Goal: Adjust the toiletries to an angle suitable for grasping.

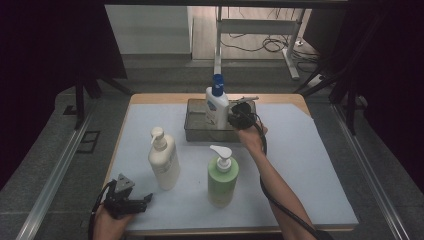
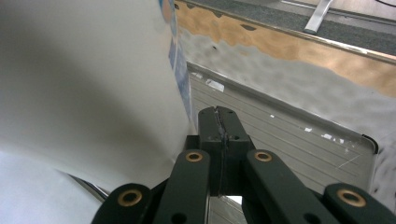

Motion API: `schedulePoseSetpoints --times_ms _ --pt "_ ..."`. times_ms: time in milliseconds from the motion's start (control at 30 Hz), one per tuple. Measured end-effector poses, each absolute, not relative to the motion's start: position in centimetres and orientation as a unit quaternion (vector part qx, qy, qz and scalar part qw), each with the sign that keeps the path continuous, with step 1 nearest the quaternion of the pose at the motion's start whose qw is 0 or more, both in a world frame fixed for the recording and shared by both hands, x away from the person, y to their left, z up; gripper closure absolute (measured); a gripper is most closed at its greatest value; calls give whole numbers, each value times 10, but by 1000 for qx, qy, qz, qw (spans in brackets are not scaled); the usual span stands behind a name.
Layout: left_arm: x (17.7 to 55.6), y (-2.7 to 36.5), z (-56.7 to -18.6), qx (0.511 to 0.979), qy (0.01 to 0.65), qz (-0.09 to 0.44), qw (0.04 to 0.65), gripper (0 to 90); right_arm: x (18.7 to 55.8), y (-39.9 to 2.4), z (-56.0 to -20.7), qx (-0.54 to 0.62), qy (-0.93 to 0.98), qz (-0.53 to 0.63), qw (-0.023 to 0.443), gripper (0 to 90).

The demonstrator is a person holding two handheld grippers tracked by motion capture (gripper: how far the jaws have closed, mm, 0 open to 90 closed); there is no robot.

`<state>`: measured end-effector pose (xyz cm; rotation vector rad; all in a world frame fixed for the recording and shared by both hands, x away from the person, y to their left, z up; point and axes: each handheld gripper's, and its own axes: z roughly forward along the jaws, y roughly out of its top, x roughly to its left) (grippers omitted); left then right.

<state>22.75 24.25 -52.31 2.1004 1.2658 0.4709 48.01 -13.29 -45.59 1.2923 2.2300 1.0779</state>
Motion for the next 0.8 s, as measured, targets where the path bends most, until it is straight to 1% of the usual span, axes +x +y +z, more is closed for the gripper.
schedulePoseSetpoints --times_ms 800 --pt "228 242 -523 798 481 178 317 123 481 -120 -461 448 798 366 169 894"
